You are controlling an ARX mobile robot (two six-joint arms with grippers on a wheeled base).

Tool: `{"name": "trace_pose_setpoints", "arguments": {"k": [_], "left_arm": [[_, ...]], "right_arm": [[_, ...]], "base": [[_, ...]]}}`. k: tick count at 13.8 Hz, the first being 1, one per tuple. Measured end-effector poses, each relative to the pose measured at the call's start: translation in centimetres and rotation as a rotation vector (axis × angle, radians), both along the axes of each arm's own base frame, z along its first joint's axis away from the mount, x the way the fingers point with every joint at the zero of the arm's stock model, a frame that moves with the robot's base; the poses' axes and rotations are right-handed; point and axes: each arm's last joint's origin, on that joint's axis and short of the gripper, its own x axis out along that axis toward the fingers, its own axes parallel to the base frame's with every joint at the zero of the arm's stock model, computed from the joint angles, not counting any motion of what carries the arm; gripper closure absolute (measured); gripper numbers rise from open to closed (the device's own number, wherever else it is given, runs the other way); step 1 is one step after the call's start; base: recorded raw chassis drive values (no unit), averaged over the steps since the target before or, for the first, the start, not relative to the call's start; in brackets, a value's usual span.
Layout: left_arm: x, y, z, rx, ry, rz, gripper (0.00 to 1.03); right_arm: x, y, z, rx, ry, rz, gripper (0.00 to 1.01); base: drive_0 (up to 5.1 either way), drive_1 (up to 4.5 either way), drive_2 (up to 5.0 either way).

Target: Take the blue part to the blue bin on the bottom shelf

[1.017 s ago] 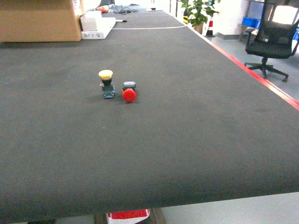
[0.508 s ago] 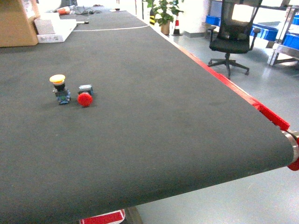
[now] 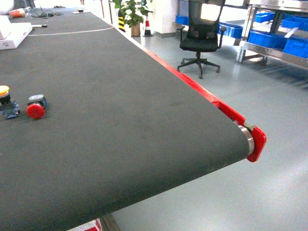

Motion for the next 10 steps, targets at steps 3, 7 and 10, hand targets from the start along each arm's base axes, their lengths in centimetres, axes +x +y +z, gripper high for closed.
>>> {"name": "trace_pose_setpoints", "arguments": {"k": [3, 7, 10], "left_arm": [[0.00, 0.00, 0.00, 0.000, 0.000, 0.000, 0.58], [0.00, 0.00, 0.00, 0.000, 0.000, 0.000, 0.58], [0.01, -0.04, 0.00, 0.000, 0.000, -0.004, 0.58]], "right_arm": [[0.00, 0.00, 0.00, 0.000, 0.000, 0.000, 0.03], [0.00, 0.00, 0.00, 0.000, 0.000, 0.000, 0.03], [0.00, 0.00, 0.00, 0.000, 0.000, 0.000, 0.03]], "base": [[-1.5, -1.55, -1.5], [-1.5, -1.55, -1.5], [-1.5, -1.55, -1.5]]}}
